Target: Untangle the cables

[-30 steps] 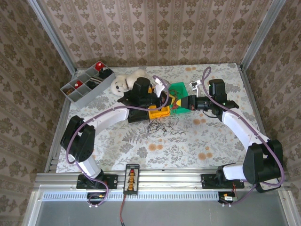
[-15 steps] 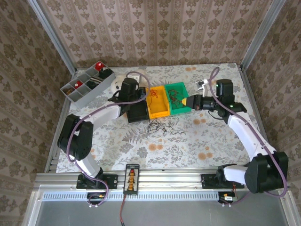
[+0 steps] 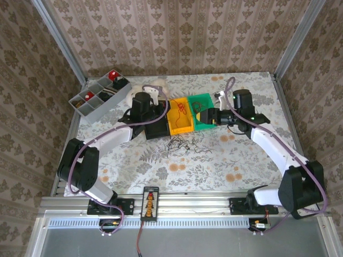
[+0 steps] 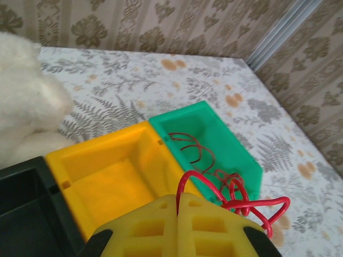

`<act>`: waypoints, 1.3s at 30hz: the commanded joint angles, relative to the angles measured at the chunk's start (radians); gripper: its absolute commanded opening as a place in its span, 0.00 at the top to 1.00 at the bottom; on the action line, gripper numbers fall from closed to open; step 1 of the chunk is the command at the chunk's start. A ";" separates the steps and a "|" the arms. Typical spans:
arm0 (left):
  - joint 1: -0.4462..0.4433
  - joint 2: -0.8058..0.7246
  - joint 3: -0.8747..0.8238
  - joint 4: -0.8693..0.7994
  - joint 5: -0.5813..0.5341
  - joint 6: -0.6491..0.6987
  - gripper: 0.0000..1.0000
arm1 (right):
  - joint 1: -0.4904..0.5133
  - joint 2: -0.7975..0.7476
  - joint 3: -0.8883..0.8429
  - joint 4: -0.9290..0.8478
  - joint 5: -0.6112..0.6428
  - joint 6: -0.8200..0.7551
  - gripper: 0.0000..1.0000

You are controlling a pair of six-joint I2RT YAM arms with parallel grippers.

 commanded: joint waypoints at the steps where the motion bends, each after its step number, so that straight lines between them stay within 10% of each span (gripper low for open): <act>1: -0.024 -0.039 0.000 0.071 0.035 -0.022 1.00 | 0.052 0.074 0.068 0.065 0.050 0.024 0.43; 15: -0.063 -0.053 0.024 0.030 0.010 -0.003 1.00 | 0.130 0.243 0.239 -0.045 0.266 -0.085 0.53; 28: -0.041 -0.070 0.014 0.046 -0.054 -0.097 1.00 | 0.153 0.262 0.235 -0.072 0.292 -0.132 0.94; 39: 0.066 -0.079 -0.019 0.116 -0.026 -0.285 1.00 | 0.098 0.127 0.091 -0.139 0.271 -0.155 0.97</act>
